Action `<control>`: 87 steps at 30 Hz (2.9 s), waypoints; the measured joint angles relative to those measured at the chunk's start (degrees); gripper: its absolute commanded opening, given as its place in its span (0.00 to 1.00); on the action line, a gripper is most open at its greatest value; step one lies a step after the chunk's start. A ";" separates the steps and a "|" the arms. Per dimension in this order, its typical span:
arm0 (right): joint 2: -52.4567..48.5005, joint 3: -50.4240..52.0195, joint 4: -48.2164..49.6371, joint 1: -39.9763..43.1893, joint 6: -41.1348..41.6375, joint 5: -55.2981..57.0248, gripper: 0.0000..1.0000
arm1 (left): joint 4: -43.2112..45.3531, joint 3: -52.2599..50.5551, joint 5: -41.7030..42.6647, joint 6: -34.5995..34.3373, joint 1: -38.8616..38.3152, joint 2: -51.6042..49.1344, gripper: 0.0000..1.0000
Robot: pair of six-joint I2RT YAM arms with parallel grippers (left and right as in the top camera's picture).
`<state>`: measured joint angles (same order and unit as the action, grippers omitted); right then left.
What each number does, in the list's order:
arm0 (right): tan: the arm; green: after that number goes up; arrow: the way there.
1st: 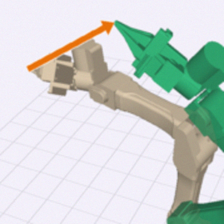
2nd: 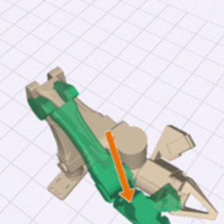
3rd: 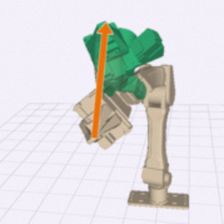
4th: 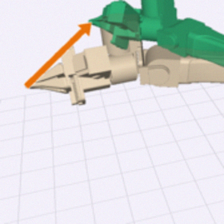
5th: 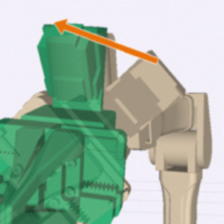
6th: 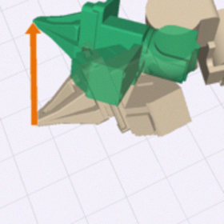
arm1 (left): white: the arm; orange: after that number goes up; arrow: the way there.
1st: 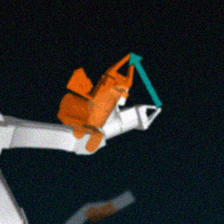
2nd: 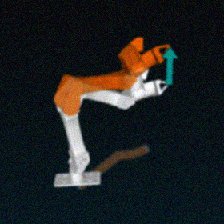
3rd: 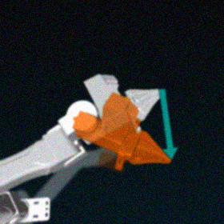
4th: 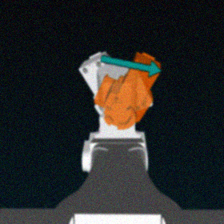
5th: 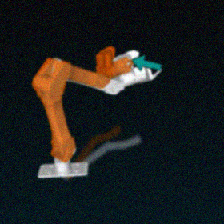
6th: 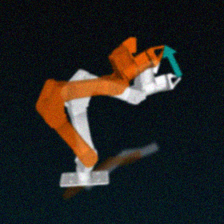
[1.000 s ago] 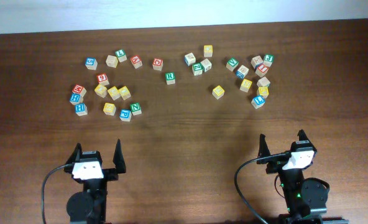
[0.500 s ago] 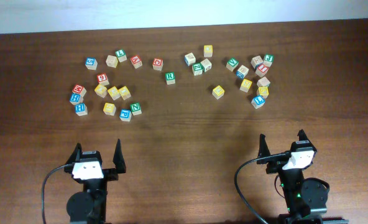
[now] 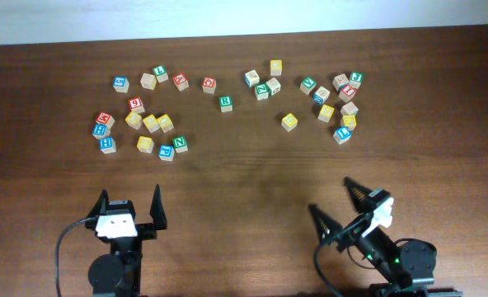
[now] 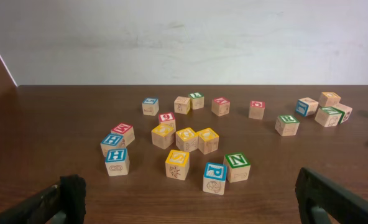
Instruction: Spell out RSS
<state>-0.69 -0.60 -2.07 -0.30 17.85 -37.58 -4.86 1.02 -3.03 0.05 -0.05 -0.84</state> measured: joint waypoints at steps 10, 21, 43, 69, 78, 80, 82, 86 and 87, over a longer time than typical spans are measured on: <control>-0.11 -0.13 32.85 0.00 27.02 -10.40 0.98 | 0.04 -0.02 0.02 0.00 0.00 0.00 0.99; -7.65 -23.58 21.49 0.00 20.48 0.48 0.98 | 0.07 -0.04 0.00 0.00 0.02 0.00 0.99; -96.87 -105.74 -46.25 -33.68 -17.05 34.12 0.98 | 0.20 -0.07 0.04 0.02 0.02 0.04 0.99; -131.38 -124.39 -44.13 -33.22 -9.07 37.75 0.91 | 0.17 -0.07 0.04 0.02 0.00 0.04 0.99; -139.73 -124.32 -39.52 -32.81 -4.68 40.19 0.86 | 0.17 -0.07 0.02 0.02 0.00 0.04 0.99; -139.73 -124.32 -38.80 -32.68 -4.20 40.57 0.86 | 0.17 -0.07 0.04 0.02 0.02 0.04 0.99; -140.17 -124.32 -37.68 -32.68 -2.40 41.99 0.86 | 0.17 -0.07 0.04 0.02 0.00 0.04 0.99; -141.57 -124.32 -36.63 -32.68 -1.09 42.91 0.83 | 0.17 -0.07 0.04 0.02 0.00 0.04 0.99; -142.07 -124.32 -36.57 -32.68 -0.90 42.99 0.79 | 0.17 -0.07 0.02 0.02 0.00 0.04 0.99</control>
<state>-142.76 -124.92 -38.63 -32.97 16.95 5.41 -4.69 0.95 -3.01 0.08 -0.05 -0.80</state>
